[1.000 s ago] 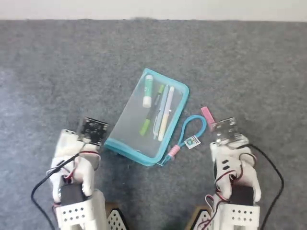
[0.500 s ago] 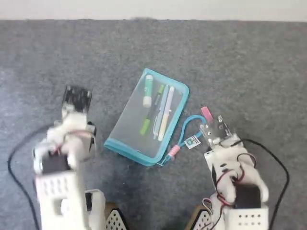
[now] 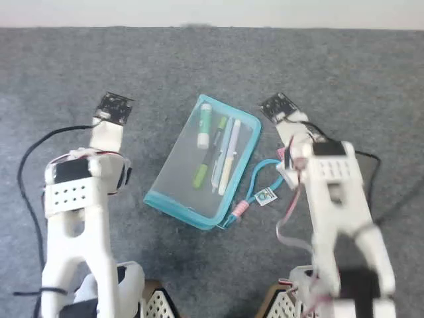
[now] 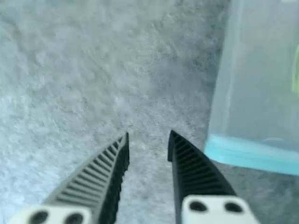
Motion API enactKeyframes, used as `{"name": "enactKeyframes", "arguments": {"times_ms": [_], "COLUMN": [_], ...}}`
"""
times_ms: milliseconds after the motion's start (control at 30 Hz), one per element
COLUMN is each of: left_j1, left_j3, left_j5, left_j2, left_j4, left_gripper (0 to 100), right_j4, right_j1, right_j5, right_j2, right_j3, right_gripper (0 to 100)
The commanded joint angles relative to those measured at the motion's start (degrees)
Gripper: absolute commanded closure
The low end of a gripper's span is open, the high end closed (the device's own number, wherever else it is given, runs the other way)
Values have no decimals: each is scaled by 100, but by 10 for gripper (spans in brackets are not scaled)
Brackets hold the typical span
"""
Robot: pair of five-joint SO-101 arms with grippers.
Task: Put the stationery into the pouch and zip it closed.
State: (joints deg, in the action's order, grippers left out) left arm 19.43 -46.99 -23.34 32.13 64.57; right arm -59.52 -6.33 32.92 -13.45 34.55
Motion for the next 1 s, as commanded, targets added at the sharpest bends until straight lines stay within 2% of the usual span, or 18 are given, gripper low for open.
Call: {"name": "enactKeyframes", "arguments": {"times_ms": [0, 133, 300, 467, 767, 867, 967], "left_j1": [237, 475, 809, 949, 976, 976, 967], "left_j3": [-40, -136, -303, -303, -321, -321, -321], "left_j5": [-167, -193, -677, -686, -686, -686, -686], "left_j2": [484, 624, 659, 659, 659, 659, 659], "left_j4": [-343, -396, -765, -923, -897, -888, -888], "left_gripper": [844, 844, 843, 844, 844, 844, 844], "right_j4": [207, 207, -4, -514, -1631, -1692, -1648], "right_j1": [-75, -180, 84, -356, -303, -303, -251], "right_j5": [141, 26, -352, 237, 79, 44, -404], "right_j2": [1270, 2440, 3407, 3934, 3785, 3793, 3793], "right_j3": [-1108, -2286, -3393, -3429, -3411, -3253, -3103], "right_gripper": [708, 708, 709, 709, 710, 712, 791]}}
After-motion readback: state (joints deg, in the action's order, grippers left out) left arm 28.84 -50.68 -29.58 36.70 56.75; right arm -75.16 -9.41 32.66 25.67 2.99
